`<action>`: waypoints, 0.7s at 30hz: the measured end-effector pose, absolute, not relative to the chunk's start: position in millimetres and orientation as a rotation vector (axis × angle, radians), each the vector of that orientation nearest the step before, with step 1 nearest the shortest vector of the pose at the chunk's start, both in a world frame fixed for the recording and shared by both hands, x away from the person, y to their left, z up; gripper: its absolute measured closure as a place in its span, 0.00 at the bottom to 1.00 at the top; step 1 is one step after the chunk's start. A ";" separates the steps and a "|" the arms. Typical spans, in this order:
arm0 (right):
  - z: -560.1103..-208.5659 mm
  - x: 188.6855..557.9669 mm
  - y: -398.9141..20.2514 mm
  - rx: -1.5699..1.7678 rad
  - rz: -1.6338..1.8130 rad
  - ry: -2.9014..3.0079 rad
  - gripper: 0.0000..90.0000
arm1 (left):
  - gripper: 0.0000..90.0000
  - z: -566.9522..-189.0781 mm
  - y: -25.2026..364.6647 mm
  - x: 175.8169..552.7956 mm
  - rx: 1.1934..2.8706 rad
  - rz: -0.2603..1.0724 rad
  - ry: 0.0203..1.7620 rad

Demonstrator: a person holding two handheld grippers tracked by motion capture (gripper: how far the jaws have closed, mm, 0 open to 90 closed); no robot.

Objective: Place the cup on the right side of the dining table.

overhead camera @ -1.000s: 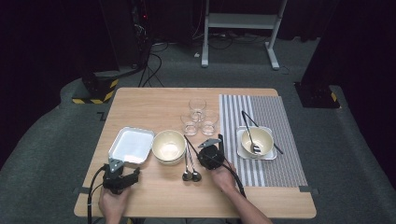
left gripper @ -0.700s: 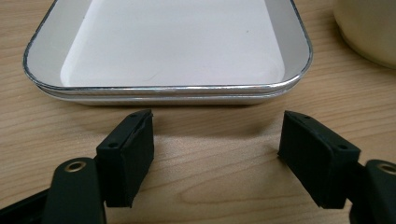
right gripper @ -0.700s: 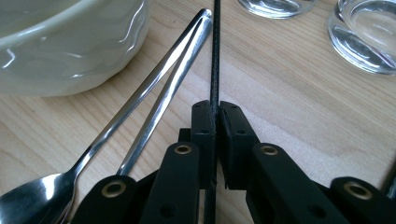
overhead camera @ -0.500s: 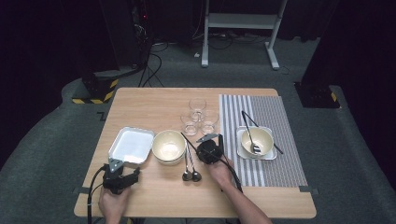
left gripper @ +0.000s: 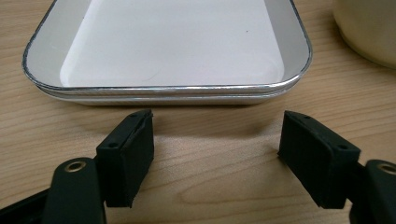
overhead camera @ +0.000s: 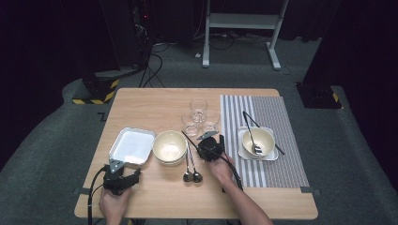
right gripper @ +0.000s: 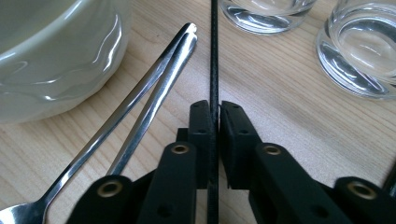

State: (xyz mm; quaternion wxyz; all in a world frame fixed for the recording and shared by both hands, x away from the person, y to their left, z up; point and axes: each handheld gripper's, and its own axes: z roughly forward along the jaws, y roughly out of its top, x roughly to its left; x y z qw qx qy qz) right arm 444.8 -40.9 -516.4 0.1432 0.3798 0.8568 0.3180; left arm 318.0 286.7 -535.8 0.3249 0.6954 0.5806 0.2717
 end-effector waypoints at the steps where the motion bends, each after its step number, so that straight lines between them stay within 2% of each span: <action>1: -516.2 444.1 -41.0 1.101 0.918 2.475 0.89 | 0.30 -535.8 286.7 318.0 1.824 0.712 1.523; 10: -515.1 433.7 -50.3 1.096 0.884 2.480 0.89 | 0.30 -535.9 286.5 318.0 1.823 0.713 1.522; 21: -515.5 423.9 -45.4 1.049 0.821 2.445 0.95 | 0.30 -535.9 286.7 318.0 1.823 0.712 1.522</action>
